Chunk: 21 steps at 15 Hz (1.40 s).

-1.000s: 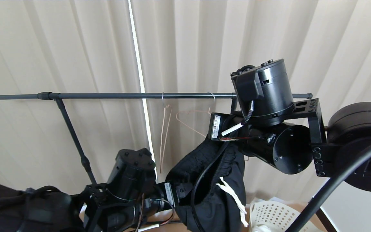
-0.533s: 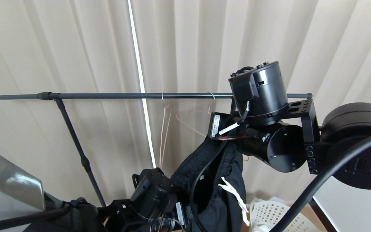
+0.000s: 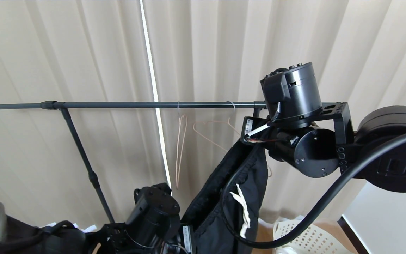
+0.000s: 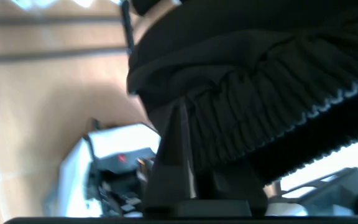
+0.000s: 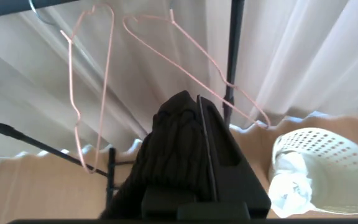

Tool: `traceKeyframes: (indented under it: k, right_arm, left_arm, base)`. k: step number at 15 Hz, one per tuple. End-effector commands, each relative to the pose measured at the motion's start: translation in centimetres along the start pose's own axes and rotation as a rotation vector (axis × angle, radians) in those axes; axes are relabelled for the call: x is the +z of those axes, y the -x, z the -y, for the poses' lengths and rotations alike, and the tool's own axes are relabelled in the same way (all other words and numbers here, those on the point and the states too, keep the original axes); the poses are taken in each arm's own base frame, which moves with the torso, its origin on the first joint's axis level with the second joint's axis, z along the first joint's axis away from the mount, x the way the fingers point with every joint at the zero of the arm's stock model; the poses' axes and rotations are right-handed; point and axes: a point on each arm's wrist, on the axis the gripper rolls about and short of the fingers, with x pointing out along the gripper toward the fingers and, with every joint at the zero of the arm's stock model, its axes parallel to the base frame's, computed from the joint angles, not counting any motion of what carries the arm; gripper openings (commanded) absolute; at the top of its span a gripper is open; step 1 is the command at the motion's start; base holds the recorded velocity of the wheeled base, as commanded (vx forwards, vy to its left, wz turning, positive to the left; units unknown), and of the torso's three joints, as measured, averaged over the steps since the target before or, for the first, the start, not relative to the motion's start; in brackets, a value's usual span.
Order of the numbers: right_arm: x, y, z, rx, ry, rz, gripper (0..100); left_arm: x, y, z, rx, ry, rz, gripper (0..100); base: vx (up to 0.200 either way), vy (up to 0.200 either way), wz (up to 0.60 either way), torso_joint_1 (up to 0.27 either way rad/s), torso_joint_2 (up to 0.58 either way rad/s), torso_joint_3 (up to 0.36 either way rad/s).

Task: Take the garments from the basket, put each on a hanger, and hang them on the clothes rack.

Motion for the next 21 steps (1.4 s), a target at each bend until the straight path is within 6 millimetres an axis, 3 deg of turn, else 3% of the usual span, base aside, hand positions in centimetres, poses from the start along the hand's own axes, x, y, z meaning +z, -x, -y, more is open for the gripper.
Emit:
traceKeyframes:
  k: [1, 4, 6, 7, 9, 12, 14, 19, 21]
  right_arm:
    - [0.6, 0.6, 1.1, -0.014, 0.028, 0.011, 0]
    - [0.5, 2.4, 3.0, -0.031, 0.177, -0.029, 0]
    - [0.1, 3.6, 3.8, -0.036, 0.268, -0.077, 0]
    - [-1.1, 4.7, 3.6, -0.026, 0.356, -0.145, 0]
    - [-2.5, 5.4, 3.2, -0.017, 0.442, -0.207, 0]
    - [-4.2, 4.8, 2.1, -0.017, 0.471, -0.247, 0]
    - [-4.4, 5.0, 2.4, -0.014, 0.477, -0.256, 0]
    - [-3.5, 7.0, 4.6, -0.015, 0.559, -0.325, 0]
    - [-3.7, 7.5, 5.2, 0.027, 0.602, -0.368, 0]
  left_arm:
    - [3.6, 3.2, -0.5, 0.006, -0.008, 0.121, 0]
    - [7.8, 4.2, -1.1, 0.103, -0.02, 0.138, 0]
    - [9.1, 4.6, -0.7, 0.115, -0.054, 0.141, 0]
    - [9.9, 4.9, -0.2, 0.107, -0.098, 0.155, 0]
    - [10.4, 5.1, 0.2, 0.102, -0.168, 0.17, 0]
    - [10.4, 5.2, 0.2, 0.102, -0.216, 0.172, 0]
    - [11.0, 5.3, 0.3, 0.102, -0.225, 0.19, 0]
    - [14.8, 4.9, 0.3, 0.118, -0.231, 0.277, 0]
    - [16.2, 3.7, 0.8, 0.113, -0.235, 0.294, 0]
  base:
    - [0.0, 0.0, 0.0, 0.0, 0.0, 0.0]
    - [0.0, 0.0, 0.0, 0.0, 0.0, 0.0]
    - [0.0, 0.0, 0.0, 0.0, 0.0, 0.0]
    - [0.0, 0.0, 0.0, 0.0, 0.0, 0.0]
    - [0.0, 0.0, 0.0, 0.0, 0.0, 0.0]
    - [0.0, 0.0, 0.0, 0.0, 0.0, 0.0]
    - [0.0, 0.0, 0.0, 0.0, 0.0, 0.0]
    - [0.0, 0.0, 0.0, 0.0, 0.0, 0.0]
    - [0.0, 0.0, 0.0, 0.0, 0.0, 0.0]
